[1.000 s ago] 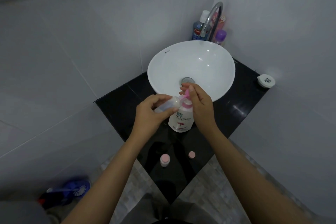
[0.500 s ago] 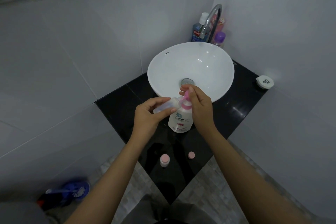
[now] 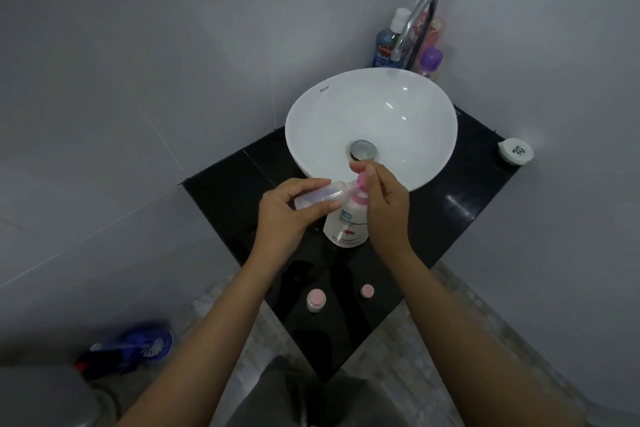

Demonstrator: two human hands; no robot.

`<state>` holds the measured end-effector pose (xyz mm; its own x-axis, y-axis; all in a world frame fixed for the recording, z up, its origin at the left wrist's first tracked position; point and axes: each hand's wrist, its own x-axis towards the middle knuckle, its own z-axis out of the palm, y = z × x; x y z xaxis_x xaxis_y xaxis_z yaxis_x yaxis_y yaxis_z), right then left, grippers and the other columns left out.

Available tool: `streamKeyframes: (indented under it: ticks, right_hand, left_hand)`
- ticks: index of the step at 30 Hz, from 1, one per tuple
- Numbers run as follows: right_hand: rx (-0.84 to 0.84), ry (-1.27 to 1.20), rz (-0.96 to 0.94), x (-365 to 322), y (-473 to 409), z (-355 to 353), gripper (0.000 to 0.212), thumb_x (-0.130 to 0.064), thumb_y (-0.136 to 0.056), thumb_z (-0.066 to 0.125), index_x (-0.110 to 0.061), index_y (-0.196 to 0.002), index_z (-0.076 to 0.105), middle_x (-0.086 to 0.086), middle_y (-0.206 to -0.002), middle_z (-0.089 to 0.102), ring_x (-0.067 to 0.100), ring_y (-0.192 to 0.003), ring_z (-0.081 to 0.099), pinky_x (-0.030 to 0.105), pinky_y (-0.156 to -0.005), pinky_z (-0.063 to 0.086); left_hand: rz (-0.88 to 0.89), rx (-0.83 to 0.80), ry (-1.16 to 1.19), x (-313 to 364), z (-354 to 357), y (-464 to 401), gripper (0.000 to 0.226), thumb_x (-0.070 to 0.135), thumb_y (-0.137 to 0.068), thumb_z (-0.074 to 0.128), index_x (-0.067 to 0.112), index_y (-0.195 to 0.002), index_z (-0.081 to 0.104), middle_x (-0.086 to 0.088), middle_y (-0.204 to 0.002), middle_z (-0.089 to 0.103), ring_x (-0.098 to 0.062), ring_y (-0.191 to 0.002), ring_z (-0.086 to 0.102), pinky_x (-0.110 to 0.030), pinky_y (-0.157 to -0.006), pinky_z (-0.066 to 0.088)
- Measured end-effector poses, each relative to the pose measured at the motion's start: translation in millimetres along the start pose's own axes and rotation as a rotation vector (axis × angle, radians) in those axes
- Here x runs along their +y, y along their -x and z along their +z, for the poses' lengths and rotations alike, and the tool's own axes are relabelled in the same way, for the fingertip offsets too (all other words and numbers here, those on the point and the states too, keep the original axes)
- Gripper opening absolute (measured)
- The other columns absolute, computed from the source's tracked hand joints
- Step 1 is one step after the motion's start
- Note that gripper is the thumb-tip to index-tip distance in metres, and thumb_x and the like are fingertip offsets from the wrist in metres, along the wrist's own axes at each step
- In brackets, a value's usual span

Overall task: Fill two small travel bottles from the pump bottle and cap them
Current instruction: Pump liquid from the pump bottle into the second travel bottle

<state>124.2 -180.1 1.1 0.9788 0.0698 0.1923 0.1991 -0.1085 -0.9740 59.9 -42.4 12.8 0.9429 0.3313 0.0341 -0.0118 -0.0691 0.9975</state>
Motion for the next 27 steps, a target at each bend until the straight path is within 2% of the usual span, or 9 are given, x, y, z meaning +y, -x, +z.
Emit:
streamKeyframes:
  ticks: [6, 10, 16, 22, 27]
  right_hand:
    - [-0.007, 0.001, 0.027, 8.0, 0.3, 1.8, 0.025, -0.010, -0.100, 0.043, -0.012, -0.105, 0.068, -0.003, -0.105, 0.069, 0.010, -0.102, 0.064, 0.021, -0.085, 0.052]
    - [-0.045, -0.002, 0.062, 0.2, -3.1, -3.0, 0.026, -0.015, -0.100, 0.043, -0.012, -0.108, 0.068, -0.004, -0.104, 0.068, 0.007, -0.099, 0.062, 0.014, -0.080, 0.051]
    - [0.014, -0.070, 0.068, -6.9, -2.0, -0.8, 0.029, -0.014, -0.101, 0.043, -0.002, -0.110, 0.067, 0.009, -0.108, 0.069, 0.013, -0.101, 0.063, 0.010, -0.080, 0.049]
    - [0.028, -0.042, 0.020, 5.0, -3.7, 1.6, 0.026, -0.013, -0.100, 0.043, -0.009, -0.108, 0.068, -0.003, -0.106, 0.069, 0.010, -0.103, 0.064, 0.021, -0.087, 0.052]
    - [-0.005, -0.069, 0.018, 14.5, -0.1, 2.0, 0.026, -0.011, -0.099, 0.043, -0.011, -0.107, 0.068, -0.007, -0.107, 0.069, 0.005, -0.104, 0.063, 0.013, -0.084, 0.049]
  left_hand:
    - [-0.003, -0.016, -0.021, -5.8, 0.5, -0.5, 0.033, 0.015, -0.073, 0.079, 0.013, -0.104, 0.072, 0.000, -0.104, 0.070, 0.004, -0.093, 0.065, -0.008, -0.074, 0.050]
    - [0.003, -0.004, -0.002, -3.1, 1.9, 0.6, 0.037, 0.025, -0.069, 0.079, 0.016, -0.104, 0.072, -0.002, -0.105, 0.071, -0.003, -0.096, 0.066, -0.012, -0.078, 0.052]
    - [0.011, 0.008, 0.014, -0.6, 0.7, -2.4, 0.033, 0.014, -0.072, 0.080, 0.013, -0.104, 0.073, -0.002, -0.104, 0.071, -0.004, -0.095, 0.067, -0.013, -0.077, 0.052]
    - [-0.004, 0.006, 0.008, -2.2, 1.3, -1.8, 0.032, 0.013, -0.072, 0.080, 0.013, -0.103, 0.073, -0.002, -0.105, 0.071, 0.001, -0.094, 0.065, -0.009, -0.075, 0.051]
    - [-0.020, -0.005, -0.010, -5.5, 2.6, -2.1, 0.033, 0.016, -0.071, 0.080, 0.011, -0.104, 0.073, -0.003, -0.105, 0.071, -0.002, -0.095, 0.066, -0.013, -0.077, 0.052]
